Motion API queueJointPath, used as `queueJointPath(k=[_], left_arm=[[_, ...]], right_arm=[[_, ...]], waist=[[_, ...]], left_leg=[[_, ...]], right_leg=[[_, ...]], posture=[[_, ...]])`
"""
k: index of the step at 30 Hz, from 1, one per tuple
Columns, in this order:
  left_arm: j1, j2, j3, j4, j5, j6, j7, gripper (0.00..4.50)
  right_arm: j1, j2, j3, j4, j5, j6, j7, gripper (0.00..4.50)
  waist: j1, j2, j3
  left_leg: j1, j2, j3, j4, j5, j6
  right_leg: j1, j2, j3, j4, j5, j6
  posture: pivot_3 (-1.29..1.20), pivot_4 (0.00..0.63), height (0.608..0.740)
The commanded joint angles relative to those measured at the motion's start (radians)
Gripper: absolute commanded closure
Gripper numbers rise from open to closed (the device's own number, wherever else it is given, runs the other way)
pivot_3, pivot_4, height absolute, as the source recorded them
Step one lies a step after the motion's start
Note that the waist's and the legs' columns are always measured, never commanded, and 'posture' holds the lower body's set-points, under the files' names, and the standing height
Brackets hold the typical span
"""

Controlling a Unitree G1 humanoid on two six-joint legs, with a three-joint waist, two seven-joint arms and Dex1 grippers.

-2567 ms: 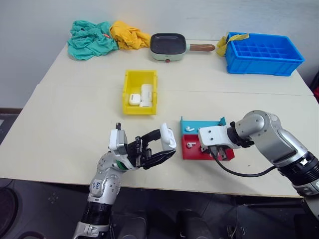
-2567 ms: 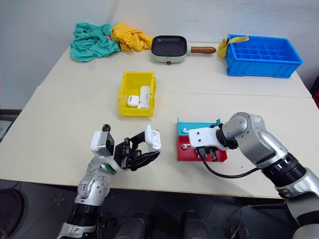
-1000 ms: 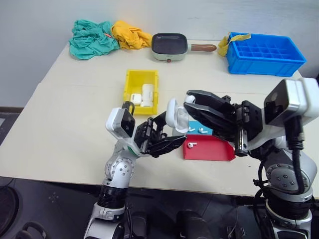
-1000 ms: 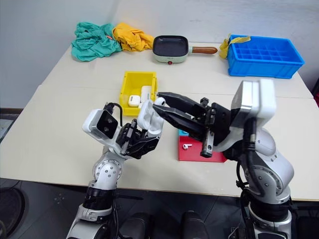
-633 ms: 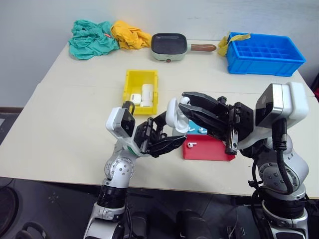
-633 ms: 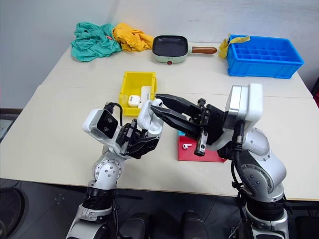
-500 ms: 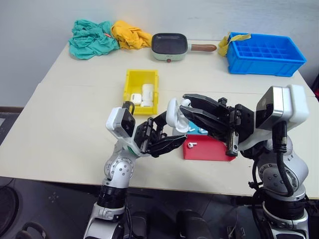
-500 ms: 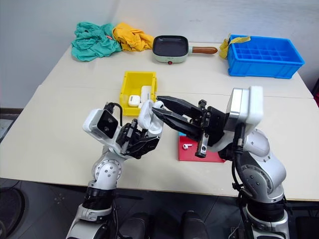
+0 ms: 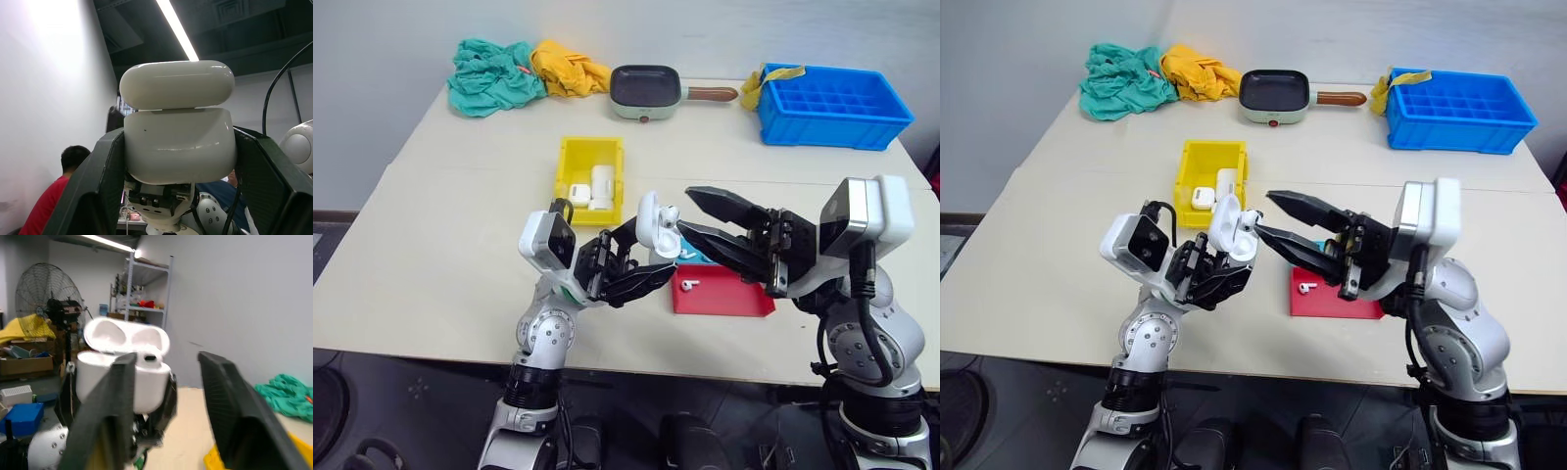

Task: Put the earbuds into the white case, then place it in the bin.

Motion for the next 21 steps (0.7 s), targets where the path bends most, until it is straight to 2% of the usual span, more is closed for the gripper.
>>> queueJointPath(k=[1, 4, 8, 12, 14, 17, 21], left_arm=[[0.013, 0.046, 0.023, -0.003, 0.021, -0.024, -0.028, 1.70], [0.052, 0.115, 0.055, 0.034, 0.056, -0.061, -0.065, 1.70], [0.100, 0.181, 0.088, 0.048, 0.083, -0.101, -0.091, 1.70], [0.139, 0.223, 0.117, 0.042, 0.093, -0.124, -0.088, 1.70], [0.159, 0.241, 0.134, 0.036, 0.093, -0.132, -0.080, 1.70], [0.179, 0.252, 0.142, 0.024, 0.092, -0.142, -0.071, 1.70], [0.189, 0.247, 0.135, 0.013, 0.094, -0.150, -0.061, 1.70]], right_arm=[[0.097, -0.096, -0.163, -0.040, 0.045, 0.010, 0.021, 1.13], [0.295, -0.170, -0.356, 0.005, 0.016, -0.009, 0.091, 0.08], [0.575, -0.189, -0.523, 0.178, -0.140, -0.139, 0.237, 0.03], [0.711, -0.211, -0.553, 0.364, -0.327, -0.247, 0.238, 0.03], [0.724, -0.232, -0.550, 0.422, -0.360, -0.259, 0.240, 0.03], [0.665, -0.292, -0.513, 0.392, -0.357, -0.207, 0.233, 0.03], [0.476, -0.466, -0.388, 0.296, -0.281, 0.097, 0.167, 0.03]], waist=[[0.001, 0.000, 0.000], [0.000, 0.000, 0.000], [0.002, 0.000, 0.000], [-0.004, 0.000, 0.000], [-0.010, 0.001, -0.001], [-0.024, 0.003, -0.001], [-0.031, 0.006, -0.002]], left_leg=[[0.000, 0.000, 0.000, 0.000, 0.000, 0.000], [0.000, 0.000, 0.000, -0.002, 0.000, 0.001], [0.000, 0.000, 0.001, -0.002, 0.000, 0.001], [0.002, 0.000, 0.003, -0.002, 0.000, 0.002], [0.003, 0.000, 0.004, -0.002, 0.000, 0.002], [0.004, 0.001, 0.005, -0.003, 0.001, 0.001], [0.004, 0.001, 0.006, -0.002, 0.001, 0.001]], right_leg=[[0.000, 0.000, 0.000, -0.001, 0.000, 0.000], [0.001, 0.000, 0.000, -0.002, 0.000, 0.000], [0.002, 0.001, -0.001, -0.002, 0.000, 0.000], [0.003, 0.000, 0.002, -0.002, 0.000, 0.000], [0.003, 0.000, 0.004, -0.002, 0.000, 0.000], [0.003, 0.001, 0.005, -0.002, 0.000, 0.000], [0.002, 0.001, 0.007, -0.001, 0.000, 0.000]], posture=[[0.00, 0.150, 0.740], [0.00, 0.150, 0.740], [0.00, 0.150, 0.740], [0.00, 0.150, 0.740], [0.00, 0.150, 0.740], [0.00, 0.150, 0.740], [0.00, 0.150, 0.740]])
